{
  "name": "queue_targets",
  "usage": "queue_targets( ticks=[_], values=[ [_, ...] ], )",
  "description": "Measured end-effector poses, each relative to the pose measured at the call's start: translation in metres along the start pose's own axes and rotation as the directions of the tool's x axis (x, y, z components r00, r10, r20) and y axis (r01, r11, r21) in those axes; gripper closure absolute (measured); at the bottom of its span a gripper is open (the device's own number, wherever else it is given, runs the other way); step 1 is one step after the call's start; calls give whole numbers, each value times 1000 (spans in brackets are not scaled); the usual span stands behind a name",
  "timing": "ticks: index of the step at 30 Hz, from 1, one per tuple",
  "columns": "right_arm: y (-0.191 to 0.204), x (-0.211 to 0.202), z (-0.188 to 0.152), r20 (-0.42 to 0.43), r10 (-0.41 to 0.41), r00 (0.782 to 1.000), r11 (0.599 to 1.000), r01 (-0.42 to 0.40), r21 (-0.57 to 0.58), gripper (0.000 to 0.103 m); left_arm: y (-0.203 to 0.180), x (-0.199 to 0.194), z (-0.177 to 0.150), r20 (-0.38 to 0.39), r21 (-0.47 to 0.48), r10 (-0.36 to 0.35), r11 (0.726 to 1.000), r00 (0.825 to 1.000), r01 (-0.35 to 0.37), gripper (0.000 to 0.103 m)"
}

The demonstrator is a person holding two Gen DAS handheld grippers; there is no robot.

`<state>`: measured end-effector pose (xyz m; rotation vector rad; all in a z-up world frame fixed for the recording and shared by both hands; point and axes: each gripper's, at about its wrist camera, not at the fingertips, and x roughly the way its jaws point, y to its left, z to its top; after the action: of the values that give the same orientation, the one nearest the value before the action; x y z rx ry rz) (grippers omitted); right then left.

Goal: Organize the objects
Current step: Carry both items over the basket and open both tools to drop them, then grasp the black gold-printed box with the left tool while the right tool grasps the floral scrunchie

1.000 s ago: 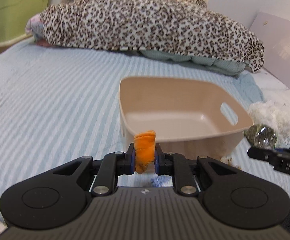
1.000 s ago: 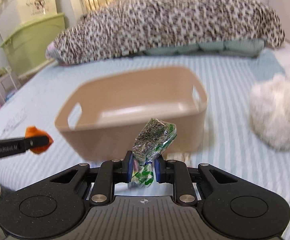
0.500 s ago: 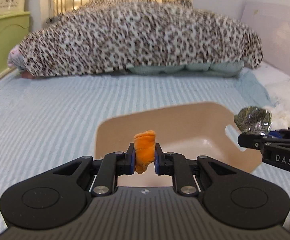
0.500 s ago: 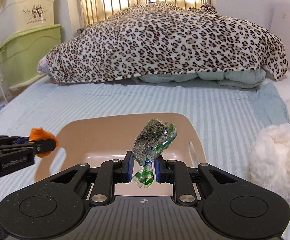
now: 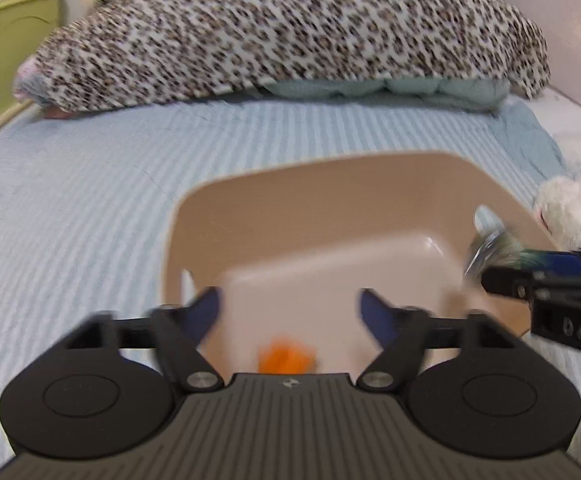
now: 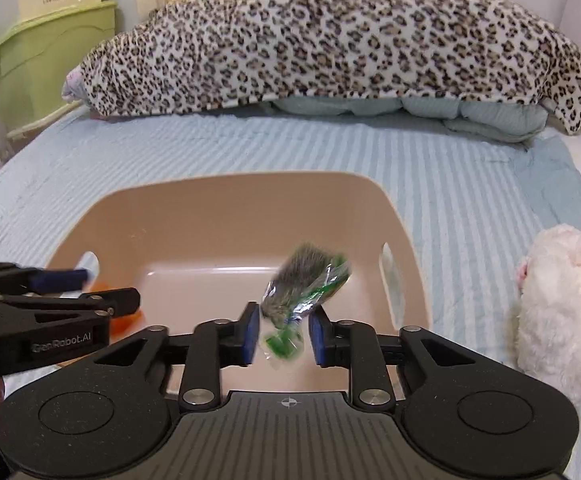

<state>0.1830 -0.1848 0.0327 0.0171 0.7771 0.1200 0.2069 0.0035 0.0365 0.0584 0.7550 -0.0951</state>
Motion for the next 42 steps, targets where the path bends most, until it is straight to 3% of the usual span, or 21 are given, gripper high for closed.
queue_targets(
  ticks=[2,4,6,11,18,30,38,40,42],
  values=[
    [-1,-15,-1,25,-6,1000,1000,7,-17,39,1,-15,0,16,6,1,1000,1000,-1,13],
    [-3,-31,-2,40,-3,999,1000,4,-25,35,2,-29,-2,30,15,8,1000,1000,-8,12],
    [-5,-47,-4,53,-3,999,999,5,-34,25,2,-43,-5,43,20,12,1000,999,-13,9],
    [-3,-75,-19,61,-26,998,995,32,-91,13,5,-69,-22,40,21,1,1000,999,-2,9],
    [-6,-71,-51,-13,-52,999,991,50,-122,13,16,-77,-55,-26,28,4,1000,1000,-3,8],
    [-10,-28,-97,-160,-92,983,988,70,-140,10,18,-43,-109,-193,78,11,997,981,5,8],
    [-24,2,-110,-211,-61,976,997,50,-54,9,16,-20,-122,-265,126,12,992,964,22,9],
    [-24,7,-111,-206,-67,976,997,56,-58,11,17,-16,-124,-266,133,7,991,964,29,11],
    [-24,9,-111,-194,-83,978,995,70,-72,21,18,-10,-125,-264,144,-6,989,965,45,20]
  ],
)
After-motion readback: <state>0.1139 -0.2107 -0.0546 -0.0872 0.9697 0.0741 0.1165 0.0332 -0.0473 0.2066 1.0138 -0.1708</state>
